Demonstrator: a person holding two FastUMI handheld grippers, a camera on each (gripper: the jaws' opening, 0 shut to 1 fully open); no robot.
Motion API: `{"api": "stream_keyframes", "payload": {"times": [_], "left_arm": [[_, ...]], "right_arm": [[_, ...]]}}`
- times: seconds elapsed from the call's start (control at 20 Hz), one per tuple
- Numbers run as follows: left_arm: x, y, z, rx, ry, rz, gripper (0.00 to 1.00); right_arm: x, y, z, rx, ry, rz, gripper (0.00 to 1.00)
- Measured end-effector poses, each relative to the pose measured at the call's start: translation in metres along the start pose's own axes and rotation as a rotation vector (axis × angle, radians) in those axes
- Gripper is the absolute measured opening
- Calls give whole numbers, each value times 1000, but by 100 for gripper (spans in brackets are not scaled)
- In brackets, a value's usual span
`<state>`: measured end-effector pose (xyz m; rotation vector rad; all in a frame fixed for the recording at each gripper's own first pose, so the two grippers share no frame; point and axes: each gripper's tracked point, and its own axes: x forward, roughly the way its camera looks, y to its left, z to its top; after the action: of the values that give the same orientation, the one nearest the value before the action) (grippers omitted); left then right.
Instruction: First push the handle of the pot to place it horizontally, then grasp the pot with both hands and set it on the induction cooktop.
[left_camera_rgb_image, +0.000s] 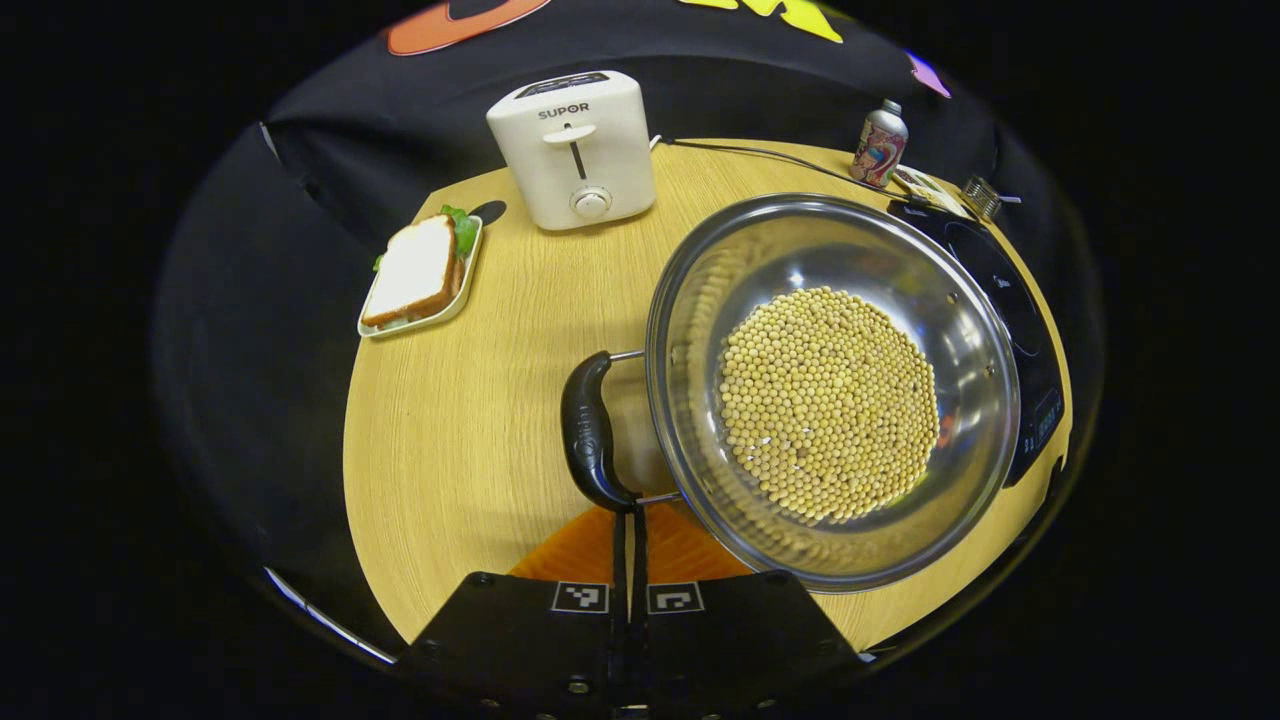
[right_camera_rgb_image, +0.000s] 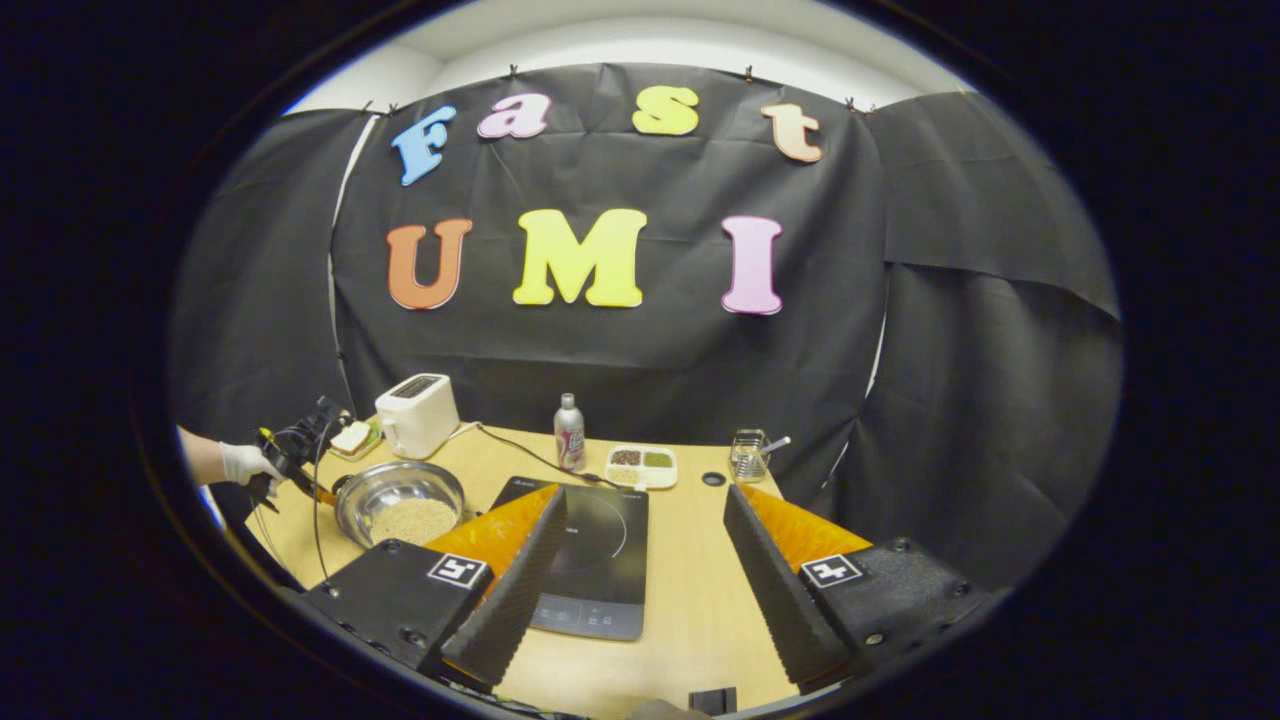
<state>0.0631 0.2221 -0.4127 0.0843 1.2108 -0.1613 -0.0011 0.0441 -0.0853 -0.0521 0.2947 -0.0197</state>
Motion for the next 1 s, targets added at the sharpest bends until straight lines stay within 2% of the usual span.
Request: {"api": "stream_keyframes", "payload": {"times": [0.25,0.3,0.35,0.4,0.45,0.5,0.55,0.65,0.7,0.8,0.9,0.95,1.0], "left_arm": [[-9,4,1,-26,-33,34,0],[-14,6,0,-36,-47,47,9],[-21,9,0,-45,-67,65,0],[-31,11,0,-49,-91,87,9],[-41,15,-1,-54,-122,108,0],[-49,16,-2,-61,-146,117,10],[-56,14,-2,-66,-171,127,0],[-72,16,-3,-69,-219,152,0],[-77,17,-2,-71,-239,164,0],[-84,8,0,-69,-265,144,11],[-90,5,4,-58,-272,142,48],[-93,4,5,-53,-278,145,41],[-94,3,8,-55,-284,142,59]], "right_arm": [[4,7,-6,39,10,15,99],[6,10,-8,66,13,24,97],[9,14,-12,83,29,34,99],[13,18,-19,96,50,46,99],[15,22,-25,105,73,58,99],[18,28,-30,112,90,77,99],[20,35,-34,113,103,97,96],[27,50,-44,95,134,133,99],[32,58,-46,91,143,152,96],[42,76,-54,80,176,196,97],[53,97,-59,76,205,248,97],[60,107,-62,73,218,267,99],[69,117,-64,72,233,286,96]]}}
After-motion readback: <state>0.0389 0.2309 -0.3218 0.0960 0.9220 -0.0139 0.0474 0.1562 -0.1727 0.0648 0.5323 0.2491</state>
